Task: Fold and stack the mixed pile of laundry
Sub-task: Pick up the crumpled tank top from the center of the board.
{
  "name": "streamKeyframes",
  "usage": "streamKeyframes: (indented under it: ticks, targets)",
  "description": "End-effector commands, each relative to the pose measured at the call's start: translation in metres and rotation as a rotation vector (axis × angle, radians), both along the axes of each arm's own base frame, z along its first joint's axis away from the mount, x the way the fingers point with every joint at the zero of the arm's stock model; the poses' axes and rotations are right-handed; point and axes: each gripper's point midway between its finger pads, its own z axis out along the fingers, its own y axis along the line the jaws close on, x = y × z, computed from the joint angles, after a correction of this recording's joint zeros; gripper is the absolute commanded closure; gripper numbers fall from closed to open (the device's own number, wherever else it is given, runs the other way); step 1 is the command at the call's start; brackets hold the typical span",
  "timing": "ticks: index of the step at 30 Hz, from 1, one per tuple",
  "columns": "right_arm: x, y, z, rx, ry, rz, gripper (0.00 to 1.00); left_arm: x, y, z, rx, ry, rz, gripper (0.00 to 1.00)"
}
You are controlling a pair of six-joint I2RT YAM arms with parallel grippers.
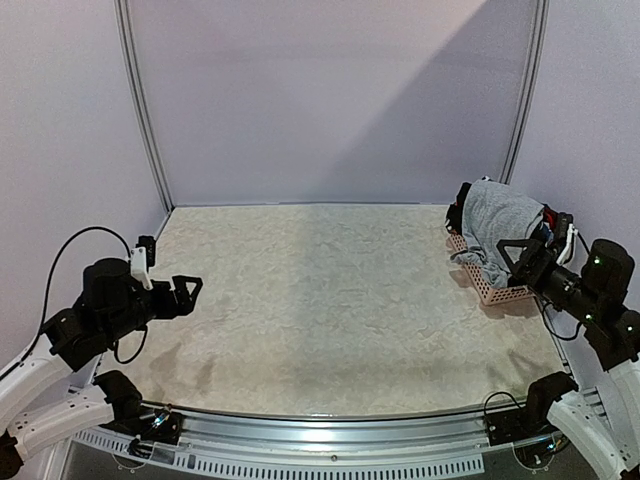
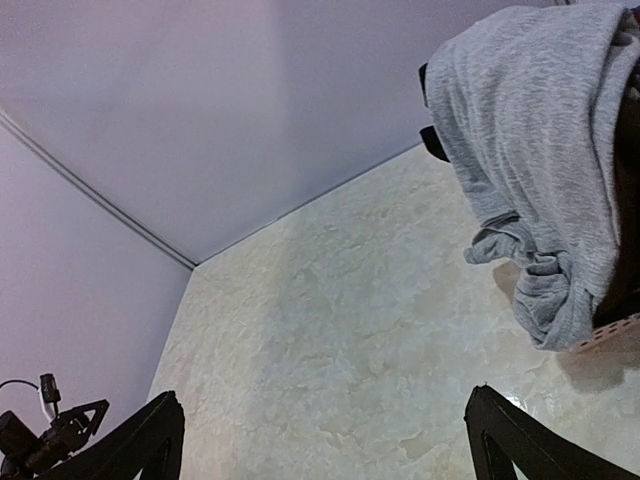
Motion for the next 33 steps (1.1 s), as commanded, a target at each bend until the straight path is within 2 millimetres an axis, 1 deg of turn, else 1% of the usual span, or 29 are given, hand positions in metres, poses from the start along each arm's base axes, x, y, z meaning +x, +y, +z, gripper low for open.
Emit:
streamKeyframes:
  ticks: [1, 3, 6, 7, 8, 10, 11, 12, 14, 15, 16, 17, 18, 19, 21, 23, 25, 28, 29, 31, 33]
  targets:
    - [0.0, -0.017, -0.01, -0.115, 0.107, -0.076, 0.01, -0.011, 0.002, -0.021, 0.027, 0.052, -0.003, 0.05]
    - [0.003, -0.026, -0.005, -0.161, 0.116, -0.119, 0.01, -0.012, 0.004, -0.023, 0.032, 0.049, 0.003, 0.05]
    - [0.014, -0.049, 0.002, -0.253, 0.149, -0.241, 0.01, -0.01, 0.005, -0.025, 0.037, 0.041, 0.011, 0.05]
    - [0.017, -0.054, 0.009, -0.27, 0.147, -0.269, 0.02, -0.009, 0.004, -0.025, 0.041, 0.039, 0.009, 0.05]
    - [0.024, -0.056, 0.008, -0.29, 0.168, -0.285, 0.03, -0.008, 0.003, -0.026, 0.044, 0.038, 0.007, 0.05]
    - [0.035, -0.058, 0.013, -0.308, 0.172, -0.308, 0.04, -0.006, 0.001, -0.026, 0.05, 0.037, 0.005, 0.06]
    - [0.043, -0.059, 0.012, -0.321, 0.189, -0.317, 0.05, -0.004, 0.0, -0.027, 0.053, 0.04, 0.003, 0.06]
    - [0.049, -0.061, 0.017, -0.33, 0.183, -0.333, 0.06, -0.003, -0.001, -0.028, 0.054, 0.041, 0.002, 0.06]
    - [0.066, -0.065, 0.019, -0.363, 0.212, -0.368, 0.08, -0.002, -0.003, -0.031, 0.058, 0.042, -0.001, 0.06]
    - [0.072, -0.066, 0.024, -0.373, 0.212, -0.383, 0.1, -0.001, -0.003, -0.032, 0.058, 0.042, -0.003, 0.07]
    - [0.081, -0.067, 0.025, -0.387, 0.224, -0.394, 0.13, -0.001, -0.004, -0.033, 0.06, 0.044, -0.003, 0.06]
    - [0.088, -0.066, 0.028, -0.392, 0.225, -0.397, 0.15, -0.001, -0.003, -0.034, 0.062, 0.046, -0.003, 0.07]
    - [0.099, -0.063, 0.023, -0.401, 0.248, -0.386, 0.17, -0.001, -0.003, -0.034, 0.062, 0.045, -0.002, 0.07]
    - [0.105, -0.059, 0.023, -0.397, 0.254, -0.371, 0.2, -0.001, -0.003, -0.034, 0.063, 0.046, -0.004, 0.07]
    - [0.119, -0.047, 0.012, -0.378, 0.287, -0.323, 0.26, -0.002, -0.003, -0.034, 0.063, 0.045, -0.003, 0.07]
    - [0.128, -0.033, -0.01, -0.348, 0.335, -0.271, 0.3, -0.003, -0.002, -0.032, 0.058, 0.039, -0.003, 0.07]
    - [0.129, -0.02, -0.03, -0.356, 0.371, -0.241, 0.31, -0.004, -0.001, -0.031, 0.056, 0.034, -0.003, 0.07]
    - [0.125, -0.006, -0.052, -0.418, 0.425, -0.222, 0.31, -0.005, -0.001, -0.031, 0.052, 0.031, -0.003, 0.07]
    - [0.124, -0.006, -0.062, -0.456, 0.452, -0.228, 0.31, -0.005, -0.001, -0.03, 0.049, 0.03, -0.003, 0.07]
    - [0.121, -0.009, -0.077, -0.506, 0.494, -0.244, 0.33, -0.005, -0.001, -0.031, 0.05, 0.031, -0.003, 0.07]
    - [0.119, -0.02, -0.087, -0.561, 0.524, -0.286, 0.36, -0.006, 0.0, -0.031, 0.05, 0.032, -0.003, 0.07]
